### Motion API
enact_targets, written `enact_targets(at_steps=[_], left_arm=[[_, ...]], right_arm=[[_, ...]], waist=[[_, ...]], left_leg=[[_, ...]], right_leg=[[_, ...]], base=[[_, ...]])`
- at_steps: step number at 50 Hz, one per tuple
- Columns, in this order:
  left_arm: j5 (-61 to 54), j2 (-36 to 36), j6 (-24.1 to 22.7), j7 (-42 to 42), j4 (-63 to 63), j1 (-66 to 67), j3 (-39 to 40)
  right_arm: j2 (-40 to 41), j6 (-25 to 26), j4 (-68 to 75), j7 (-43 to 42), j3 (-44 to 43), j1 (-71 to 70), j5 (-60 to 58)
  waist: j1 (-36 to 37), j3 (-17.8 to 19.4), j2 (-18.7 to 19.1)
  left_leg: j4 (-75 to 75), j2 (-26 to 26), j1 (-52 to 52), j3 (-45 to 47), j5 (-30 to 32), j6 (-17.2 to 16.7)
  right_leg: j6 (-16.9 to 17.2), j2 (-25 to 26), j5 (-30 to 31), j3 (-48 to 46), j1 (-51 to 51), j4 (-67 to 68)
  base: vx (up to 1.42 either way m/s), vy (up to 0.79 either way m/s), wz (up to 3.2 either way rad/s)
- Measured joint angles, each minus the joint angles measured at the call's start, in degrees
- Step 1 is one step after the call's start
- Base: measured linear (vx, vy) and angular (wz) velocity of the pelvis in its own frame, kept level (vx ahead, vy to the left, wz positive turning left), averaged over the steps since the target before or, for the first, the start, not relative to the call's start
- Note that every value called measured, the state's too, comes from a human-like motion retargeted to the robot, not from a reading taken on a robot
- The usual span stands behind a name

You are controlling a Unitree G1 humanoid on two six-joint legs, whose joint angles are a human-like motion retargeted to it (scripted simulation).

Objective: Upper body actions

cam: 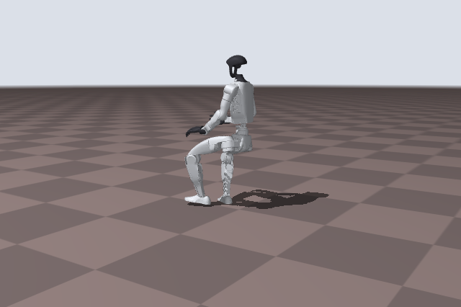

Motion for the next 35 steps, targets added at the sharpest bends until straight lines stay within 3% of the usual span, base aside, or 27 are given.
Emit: enact_targets(at_steps=[5,10,15,23,27,35], left_arm=[[2.26,-1.46,-0.15,1.75,-0.48,2.65,2.51],[4.35,-2.55,-0.83,8.11,0.54,7.38,6.99],[4.13,-2.50,0.57,9.80,4.20,8.89,8.37],[5.02,-2.84,0.07,9.27,4.47,9.89,9.47],[4.56,-3.81,-0.66,9.04,4.90,10.93,10.94],[3.81,-2.98,0.14,9.70,4.45,11.78,11.15]], right_arm=[[-2.08,-0.90,4.16,2.58,1.46,-3.28,1.46],[-4.96,0.18,10.34,6.11,5.79,-8.55,2.64],[-6.55,1.12,12.22,6.98,10.13,-9.98,0.51],[-1.70,-1.13,11.54,5.69,9.16,-5.29,-1.13],[1.97,-2.61,11.71,5.02,8.16,-3.44,-0.44],[6.26,-5.28,12.03,3.18,7.49,-2.52,-1.67]], waist=[[-2.34,-1.22,0.17],[-6.53,-4.37,1.25],[-9.20,-6.75,2.37],[-9.08,-9.21,3.84],[-9.64,-10.48,4.33],[-9.52,-11.30,5.38]], left_leg=[[3.58,-1.90,0.21,1.56,0.58,-0.78],[9.09,-1.06,2.21,2.16,-4.99,-4.45],[7.65,-2.00,3.06,1.21,-9.47,-5.52],[9.28,-0.81,1.28,0.16,-11.62,-6.99],[10.77,3.67,1.71,2.73,-14.36,-4.89],[10.26,2.93,0.63,1.43,-14.03,-6.53]], right_leg=[[0.65,-2.03,-2.87,1.49,-0.74,1.29],[0.36,-3.03,-4.20,1.04,-2.06,2.20],[1.81,-2.38,-5.82,0.62,-2.19,2.03],[3.37,-0.74,-7.17,0.19,-2.98,2.17],[3.68,-0.62,-7.56,-0.21,-3.80,2.13],[4.04,1.34,-8.04,-1.02,-3.78,1.67]], base=[[0.00,-0.09,0.38],[0.04,-0.07,0.05],[0.07,0.00,-0.15],[0.09,0.03,-0.11],[0.07,0.04,0.03],[0.06,0.05,-0.09]])
